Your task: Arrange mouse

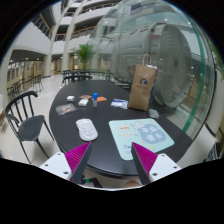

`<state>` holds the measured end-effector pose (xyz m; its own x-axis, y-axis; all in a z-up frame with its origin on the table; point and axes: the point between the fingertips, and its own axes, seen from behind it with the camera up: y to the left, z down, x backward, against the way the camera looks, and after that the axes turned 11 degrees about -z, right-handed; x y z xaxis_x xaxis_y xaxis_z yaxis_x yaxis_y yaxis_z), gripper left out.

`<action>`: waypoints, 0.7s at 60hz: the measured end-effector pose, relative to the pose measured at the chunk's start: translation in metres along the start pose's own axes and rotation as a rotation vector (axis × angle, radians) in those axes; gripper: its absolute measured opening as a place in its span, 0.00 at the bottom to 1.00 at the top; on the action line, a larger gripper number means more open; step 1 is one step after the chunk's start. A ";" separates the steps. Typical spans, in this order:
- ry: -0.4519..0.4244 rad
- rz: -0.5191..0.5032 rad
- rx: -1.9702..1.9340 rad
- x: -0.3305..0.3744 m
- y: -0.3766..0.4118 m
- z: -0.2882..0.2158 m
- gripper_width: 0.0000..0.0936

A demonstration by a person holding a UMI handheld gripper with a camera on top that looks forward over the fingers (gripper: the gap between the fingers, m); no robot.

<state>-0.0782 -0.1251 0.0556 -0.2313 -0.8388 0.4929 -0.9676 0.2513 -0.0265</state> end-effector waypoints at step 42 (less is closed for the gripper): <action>0.141 -0.192 -0.025 -0.184 0.060 -0.023 0.88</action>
<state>-0.0914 0.0556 -0.0172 -0.0254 -0.7970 0.6035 -0.9892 0.1073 0.1000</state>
